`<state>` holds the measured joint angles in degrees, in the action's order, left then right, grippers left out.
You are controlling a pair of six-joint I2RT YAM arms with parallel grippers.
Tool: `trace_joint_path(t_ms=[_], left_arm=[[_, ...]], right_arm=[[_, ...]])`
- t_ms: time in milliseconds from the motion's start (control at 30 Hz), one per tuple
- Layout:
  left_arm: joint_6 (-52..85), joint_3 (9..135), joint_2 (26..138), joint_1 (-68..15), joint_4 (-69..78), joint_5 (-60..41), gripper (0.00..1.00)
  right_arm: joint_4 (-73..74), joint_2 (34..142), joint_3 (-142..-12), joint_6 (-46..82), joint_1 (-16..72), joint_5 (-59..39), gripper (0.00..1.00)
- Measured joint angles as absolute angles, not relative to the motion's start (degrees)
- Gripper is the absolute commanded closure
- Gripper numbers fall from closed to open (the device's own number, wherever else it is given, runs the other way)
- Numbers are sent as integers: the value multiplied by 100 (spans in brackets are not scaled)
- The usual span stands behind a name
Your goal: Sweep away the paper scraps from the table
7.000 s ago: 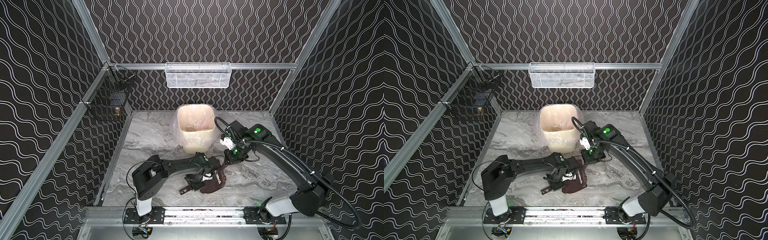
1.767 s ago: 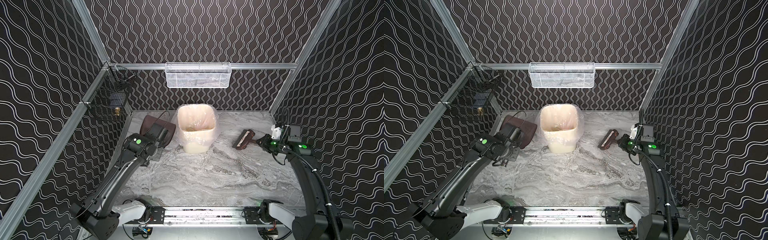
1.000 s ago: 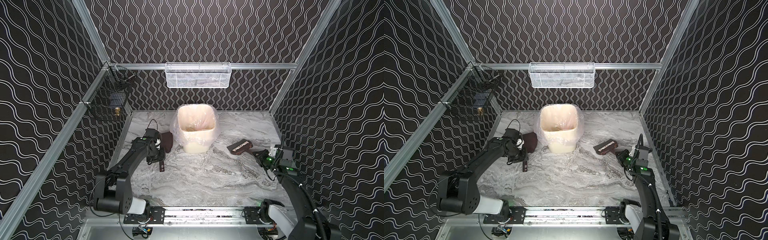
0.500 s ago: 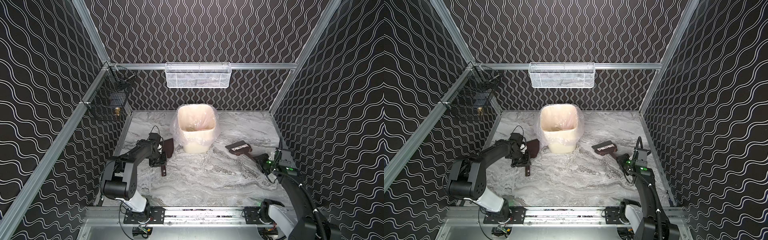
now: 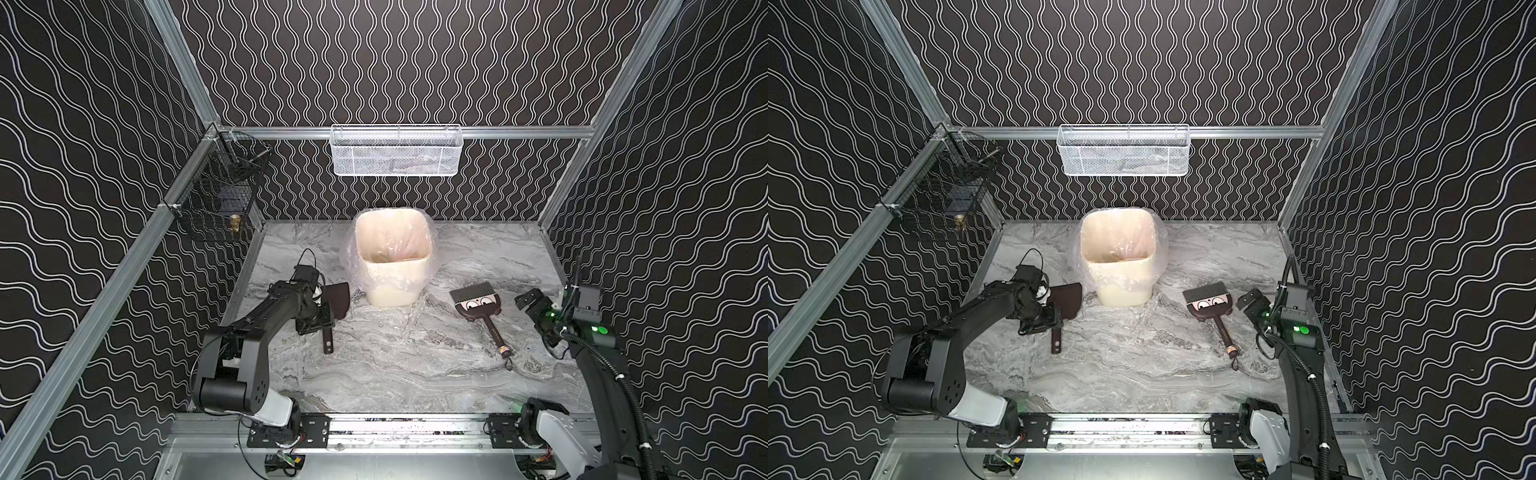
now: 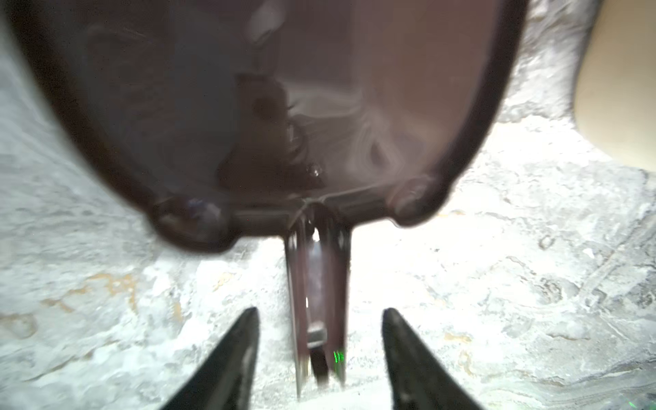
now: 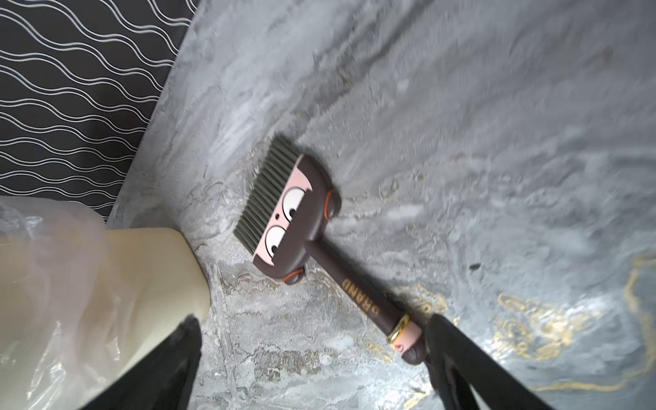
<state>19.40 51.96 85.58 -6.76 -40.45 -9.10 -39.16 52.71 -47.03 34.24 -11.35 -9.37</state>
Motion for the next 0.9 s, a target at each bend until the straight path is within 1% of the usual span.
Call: trace_joint_path(t_ms=[167, 200, 300, 400, 533, 633, 767, 900], left_arm=[[1914, 5371, 8079, -676, -4056, -679, 4], [1883, 5402, 7926, -676, -4021, -607, 1], [1634, 5389, 7369, -676, -3745, -307, 1], [1295, 5105, 6816, -676, -3153, -32, 1], [711, 4285, 6202, -676, -2071, 242, 1], [370, 3651, 5948, -676, -1153, 377, 1], [-10, 3063, 6064, -674, 43, 469, 1], [-239, 2655, 6495, -672, 1258, 456, 1]], right_arm=[[-3616, 5653, -5050, 2672, -1087, -760, 0], [-3465, 5675, -5028, 2508, -1048, -735, 0], [-2604, 5673, -4674, 1940, -941, -742, 0], [-1708, 5741, -4156, 1474, -932, -744, 0], [-217, 5940, -3234, 943, -910, -814, 0], [1048, 6217, -2517, 674, -910, -825, 0], [2707, 6838, -1835, 513, -908, -821, 0], [4125, 7522, -1625, 381, -862, -757, 0]])
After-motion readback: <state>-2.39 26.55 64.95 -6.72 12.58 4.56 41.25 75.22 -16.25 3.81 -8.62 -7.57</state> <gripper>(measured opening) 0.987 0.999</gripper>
